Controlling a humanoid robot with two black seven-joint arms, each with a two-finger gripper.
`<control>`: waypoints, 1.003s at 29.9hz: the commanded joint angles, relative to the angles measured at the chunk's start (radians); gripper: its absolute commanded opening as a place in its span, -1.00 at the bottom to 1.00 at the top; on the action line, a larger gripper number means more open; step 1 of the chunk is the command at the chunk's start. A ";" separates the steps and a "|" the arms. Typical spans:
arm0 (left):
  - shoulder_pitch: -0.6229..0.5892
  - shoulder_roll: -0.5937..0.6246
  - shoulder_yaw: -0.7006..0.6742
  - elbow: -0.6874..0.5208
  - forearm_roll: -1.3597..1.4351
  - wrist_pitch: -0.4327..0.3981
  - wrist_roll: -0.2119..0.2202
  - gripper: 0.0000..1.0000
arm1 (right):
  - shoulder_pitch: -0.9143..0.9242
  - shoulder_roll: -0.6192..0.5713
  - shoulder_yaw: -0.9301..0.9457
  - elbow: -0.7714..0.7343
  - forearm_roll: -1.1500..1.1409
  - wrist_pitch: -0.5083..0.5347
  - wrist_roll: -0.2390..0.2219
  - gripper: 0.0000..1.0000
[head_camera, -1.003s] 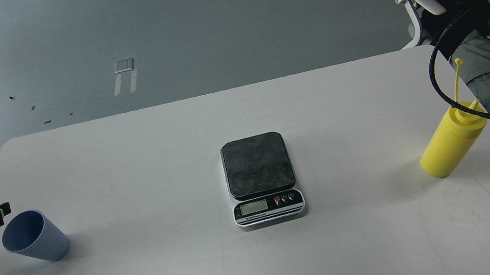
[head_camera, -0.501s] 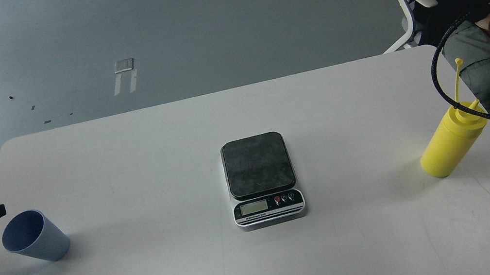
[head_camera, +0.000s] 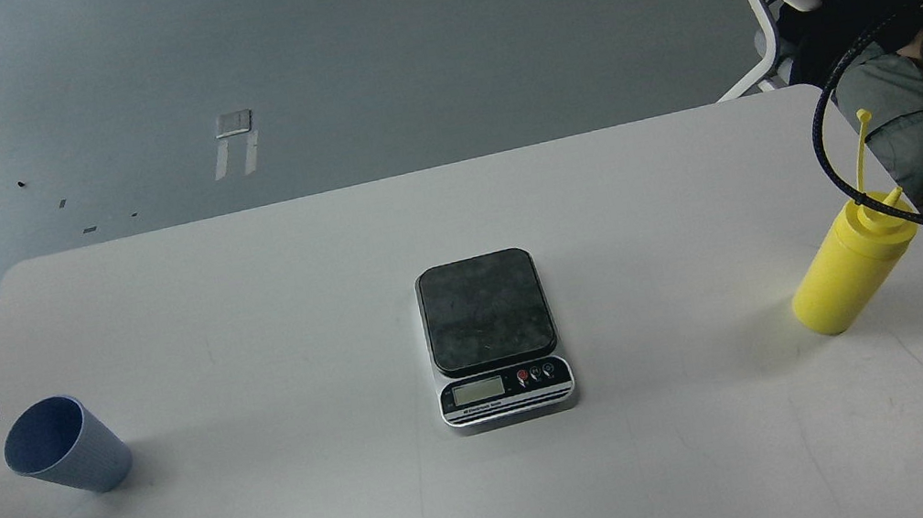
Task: Pour seasoning into cup on scale with both arms
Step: 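Close the left gripper around the blue cup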
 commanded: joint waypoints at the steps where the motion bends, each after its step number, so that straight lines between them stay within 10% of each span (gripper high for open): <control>1: 0.000 0.003 -0.001 -0.034 0.000 0.000 0.000 0.97 | 0.000 0.000 0.000 0.004 -0.001 0.000 0.000 1.00; 25: 0.050 -0.130 0.001 0.039 -0.011 0.034 0.000 0.96 | 0.000 -0.008 0.000 0.011 0.001 0.000 0.000 1.00; 30: 0.060 -0.156 0.010 0.099 -0.011 0.029 0.000 0.63 | -0.006 -0.018 0.000 0.010 0.001 0.000 0.000 1.00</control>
